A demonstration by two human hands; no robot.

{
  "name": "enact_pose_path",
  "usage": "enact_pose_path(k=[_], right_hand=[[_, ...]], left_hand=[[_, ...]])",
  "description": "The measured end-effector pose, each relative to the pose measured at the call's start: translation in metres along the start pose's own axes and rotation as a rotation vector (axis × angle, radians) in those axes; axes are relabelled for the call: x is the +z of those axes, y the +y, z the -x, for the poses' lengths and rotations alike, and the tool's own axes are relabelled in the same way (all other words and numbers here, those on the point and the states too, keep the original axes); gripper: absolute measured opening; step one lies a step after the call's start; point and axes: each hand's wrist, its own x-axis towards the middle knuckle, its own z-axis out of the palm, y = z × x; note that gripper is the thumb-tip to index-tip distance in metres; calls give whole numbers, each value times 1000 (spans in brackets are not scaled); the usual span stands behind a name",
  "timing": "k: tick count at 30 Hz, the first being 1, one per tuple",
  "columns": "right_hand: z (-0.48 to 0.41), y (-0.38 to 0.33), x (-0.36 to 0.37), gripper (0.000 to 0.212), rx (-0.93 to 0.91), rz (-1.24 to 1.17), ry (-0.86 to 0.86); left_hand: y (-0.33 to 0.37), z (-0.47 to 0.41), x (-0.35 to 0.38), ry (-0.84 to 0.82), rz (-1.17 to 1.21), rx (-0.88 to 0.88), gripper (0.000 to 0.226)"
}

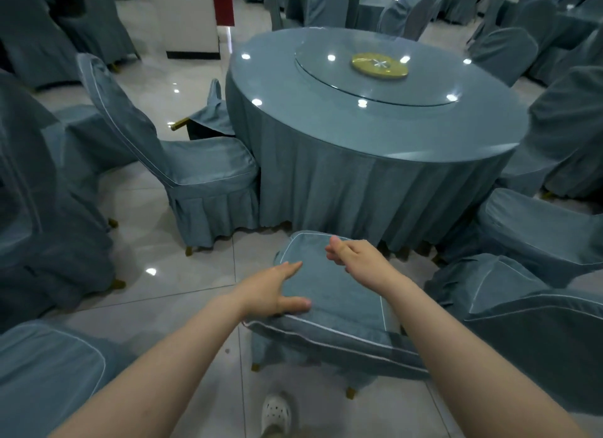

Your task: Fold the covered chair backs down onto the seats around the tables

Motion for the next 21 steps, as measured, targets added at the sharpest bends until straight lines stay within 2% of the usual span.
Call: enact_pose_path(k=[3, 7, 10, 15, 21], right_hand=[[-43, -32, 16, 60, -25, -31, -25], [-101, -75, 39, 64, -86, 35, -57], [-140, -108, 64, 65, -72, 7, -84], [-205, -151, 109, 70, -68, 15, -101], [-264, -219, 154, 63, -5, -174, 17]], left_hand=[[-30, -9, -35, 102, 29, -55, 74], [-78, -18, -99, 255, -42, -124, 72], [-120, -18, -144, 369, 62, -203, 71], [-195, -30, -207, 395, 80, -249, 69], [-267, -48, -295, 339, 57, -231, 68]])
